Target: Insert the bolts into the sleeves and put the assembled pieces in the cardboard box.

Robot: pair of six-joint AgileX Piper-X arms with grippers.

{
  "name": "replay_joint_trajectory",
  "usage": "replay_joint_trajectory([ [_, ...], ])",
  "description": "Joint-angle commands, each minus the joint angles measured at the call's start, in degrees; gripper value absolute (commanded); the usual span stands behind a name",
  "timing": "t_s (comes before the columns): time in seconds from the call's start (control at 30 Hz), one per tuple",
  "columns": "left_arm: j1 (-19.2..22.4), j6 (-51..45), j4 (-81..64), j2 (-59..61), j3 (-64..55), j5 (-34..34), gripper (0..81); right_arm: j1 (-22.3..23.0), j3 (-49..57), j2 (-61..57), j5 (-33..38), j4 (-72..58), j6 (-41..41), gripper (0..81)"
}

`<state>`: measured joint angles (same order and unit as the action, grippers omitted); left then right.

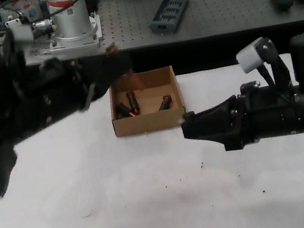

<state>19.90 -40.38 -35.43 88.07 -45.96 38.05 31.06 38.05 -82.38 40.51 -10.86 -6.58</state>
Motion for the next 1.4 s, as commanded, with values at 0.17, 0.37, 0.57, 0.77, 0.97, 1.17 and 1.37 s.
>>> replay_joint_trajectory([
  [0.17,0.1,2.8,-0.2,5.8,-4.6,4.7,0.6,-0.3,0.1,-4.2,1.4,-0.8,2.7,4.3],
  [0.37,1.3,12.3,8.0,4.4,-4.5,6.6,0.6,-0.2,0.1,-4.2,1.1,-0.6,3.7,4.4],
  [0.57,3.5,23.8,19.4,0.0,-4.5,5.9,0.6,-0.2,0.1,-4.0,1.3,-0.1,3.8,4.4],
  [0.77,5.0,34.7,32.8,-5.3,-4.5,2.0,0.6,1.7,0.1,-0.4,1.2,3.2,6.6,4.4],
  [0.97,5.0,37.6,34.3,-9.3,-2.1,-1.9,0.6,5.8,0.1,4.8,-4.1,9.6,14.7,4.4],
  [1.17,5.0,37.6,20.6,-13.2,9.8,-7.7,0.6,7.7,-0.1,4.4,-5.7,10.3,18.5,4.4],
  [1.37,5.0,33.9,5.2,-13.3,19.0,-9.8,0.6,7.8,-1.9,1.6,-6.6,2.8,20.8,4.4],
])
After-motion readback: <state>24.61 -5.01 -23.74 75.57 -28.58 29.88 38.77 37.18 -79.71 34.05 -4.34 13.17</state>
